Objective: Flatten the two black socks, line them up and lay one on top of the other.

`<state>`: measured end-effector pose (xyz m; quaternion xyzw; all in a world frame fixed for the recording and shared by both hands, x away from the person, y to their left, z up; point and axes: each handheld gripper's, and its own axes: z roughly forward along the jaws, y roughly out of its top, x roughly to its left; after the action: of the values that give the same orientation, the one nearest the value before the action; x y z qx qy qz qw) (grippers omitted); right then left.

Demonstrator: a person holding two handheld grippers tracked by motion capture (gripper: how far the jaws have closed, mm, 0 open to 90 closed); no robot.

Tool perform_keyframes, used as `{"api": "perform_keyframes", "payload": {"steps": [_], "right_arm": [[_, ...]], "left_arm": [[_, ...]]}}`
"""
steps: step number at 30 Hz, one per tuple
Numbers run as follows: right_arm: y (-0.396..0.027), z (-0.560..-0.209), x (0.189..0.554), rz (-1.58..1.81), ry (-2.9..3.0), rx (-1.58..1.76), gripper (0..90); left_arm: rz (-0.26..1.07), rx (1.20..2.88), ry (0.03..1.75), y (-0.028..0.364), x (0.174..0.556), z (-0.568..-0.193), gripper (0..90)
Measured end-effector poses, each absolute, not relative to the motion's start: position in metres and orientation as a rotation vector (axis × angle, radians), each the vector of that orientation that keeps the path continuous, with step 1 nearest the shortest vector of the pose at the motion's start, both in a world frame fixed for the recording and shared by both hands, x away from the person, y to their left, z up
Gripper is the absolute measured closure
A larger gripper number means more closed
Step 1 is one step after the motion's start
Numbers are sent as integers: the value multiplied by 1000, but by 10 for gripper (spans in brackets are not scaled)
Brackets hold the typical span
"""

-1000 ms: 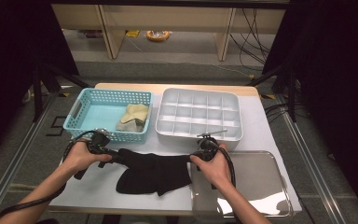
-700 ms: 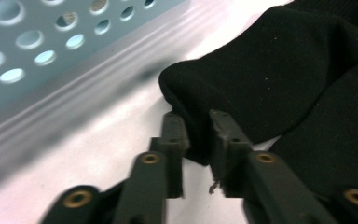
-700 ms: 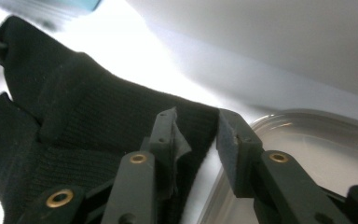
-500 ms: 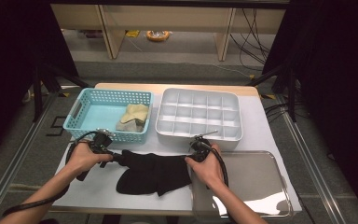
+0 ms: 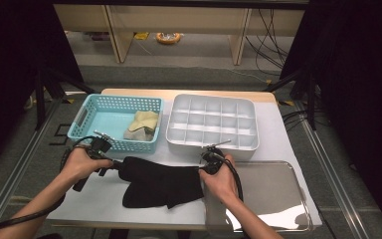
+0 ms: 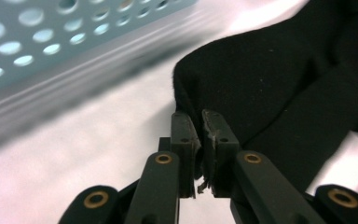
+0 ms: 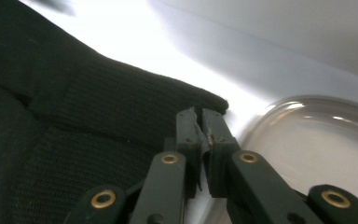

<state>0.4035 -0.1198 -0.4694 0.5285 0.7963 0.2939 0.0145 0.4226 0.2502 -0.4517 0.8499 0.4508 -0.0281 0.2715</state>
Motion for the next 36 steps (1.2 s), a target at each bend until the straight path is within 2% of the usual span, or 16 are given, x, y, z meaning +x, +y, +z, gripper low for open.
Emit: {"api": "perform_keyframes", "payload": {"steps": [5, 12, 15, 16, 22, 24, 29, 36], "right_arm": [[-120, -468, 403, 871, 2462, 1650, 856], [-123, -460, 398, 919, 2444, 1586, 780], [-128, -453, 393, 937, 2460, 1573, 776], [-129, -453, 392, 936, 2468, 1565, 775], [-131, -454, 383, 939, 2539, 1591, 756], [-129, -455, 380, 920, 2551, 1602, 747], [-124, -458, 379, 892, 2572, 1576, 733], [-121, -458, 378, 825, 2584, 1587, 790]], "left_arm": [[-15, 2307, 1221, 251, 425, -464, 733], [104, 2259, 1195, 257, 405, -451, 561], [62, 2253, 1151, 256, 389, -447, 527], [24, 2302, 1105, 257, 384, -445, 516], [-74, 2333, 1052, 239, 359, -458, 431], [-87, 2358, 1032, 237, 357, -462, 445], [-73, 2394, 996, 230, 355, -466, 558], [-21, 2460, 951, 218, 351, -470, 721]]}}
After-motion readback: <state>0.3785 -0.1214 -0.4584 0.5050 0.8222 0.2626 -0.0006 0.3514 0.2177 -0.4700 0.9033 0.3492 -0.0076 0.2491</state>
